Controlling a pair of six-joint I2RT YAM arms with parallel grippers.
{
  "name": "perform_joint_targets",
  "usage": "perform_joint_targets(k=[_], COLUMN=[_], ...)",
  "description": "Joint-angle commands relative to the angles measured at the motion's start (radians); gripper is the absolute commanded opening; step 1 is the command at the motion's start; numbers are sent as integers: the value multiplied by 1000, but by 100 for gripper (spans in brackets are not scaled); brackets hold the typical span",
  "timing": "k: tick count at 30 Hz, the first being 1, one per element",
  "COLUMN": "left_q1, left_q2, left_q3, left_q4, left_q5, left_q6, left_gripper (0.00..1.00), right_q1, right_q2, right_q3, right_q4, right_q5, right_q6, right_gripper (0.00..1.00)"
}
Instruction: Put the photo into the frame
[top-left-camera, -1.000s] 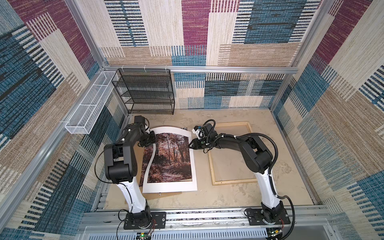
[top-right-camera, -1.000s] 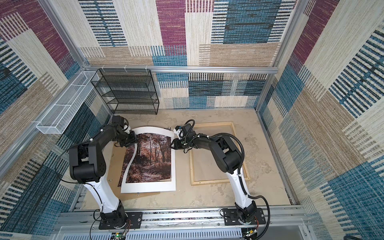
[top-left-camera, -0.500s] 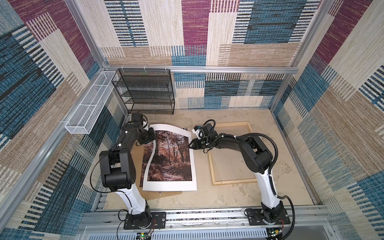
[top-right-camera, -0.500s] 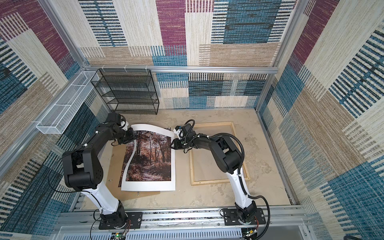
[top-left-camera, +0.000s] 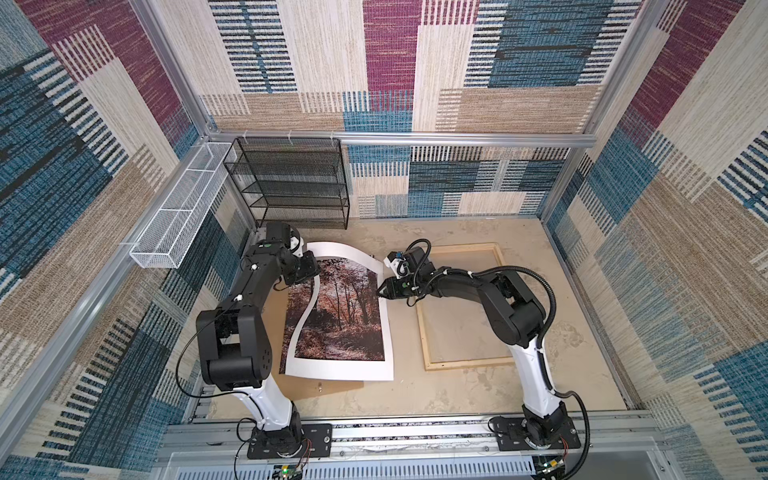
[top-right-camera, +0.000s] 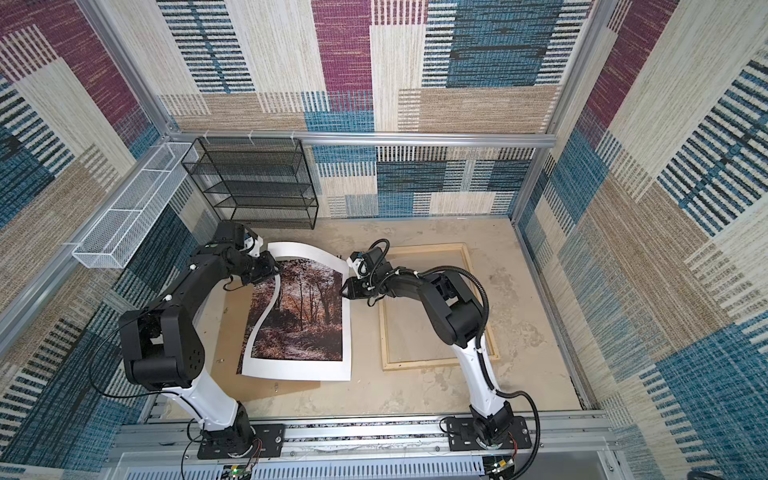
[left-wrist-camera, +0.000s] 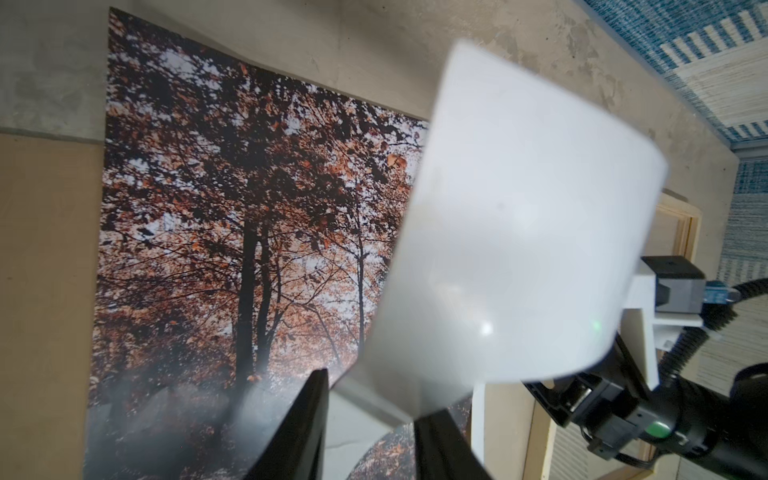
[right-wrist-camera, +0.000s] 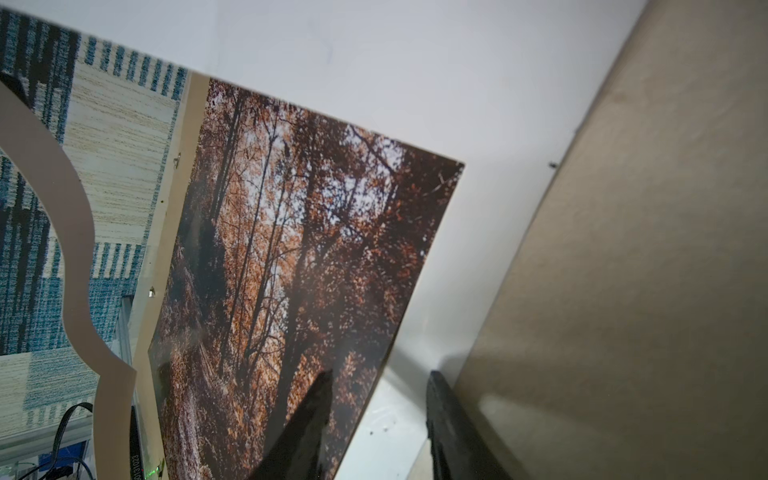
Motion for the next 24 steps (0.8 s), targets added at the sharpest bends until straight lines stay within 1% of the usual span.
perform_joint_targets(k=[1,12,18,24], left_q1=[-12,-30,-30,-31], left_q2=[-12,-34,-71,-105], left_q3=[1,6,-6,-29], left_q4=[4,4,15,57], left_q5=[40,58,48,74], left_q6=[-4,1,12,21], left_gripper=[38,38,45,44], right_q1=[-3,-11,-12,-12], right_q2=[10,9,14,15], right_q3=[-6,0,7,9], right_q4=[-91,-96,-97,-99], right_q5=[71,73,70,68], right_q6=[-12,-22,-28,-32], right_gripper=[42,44,44,44])
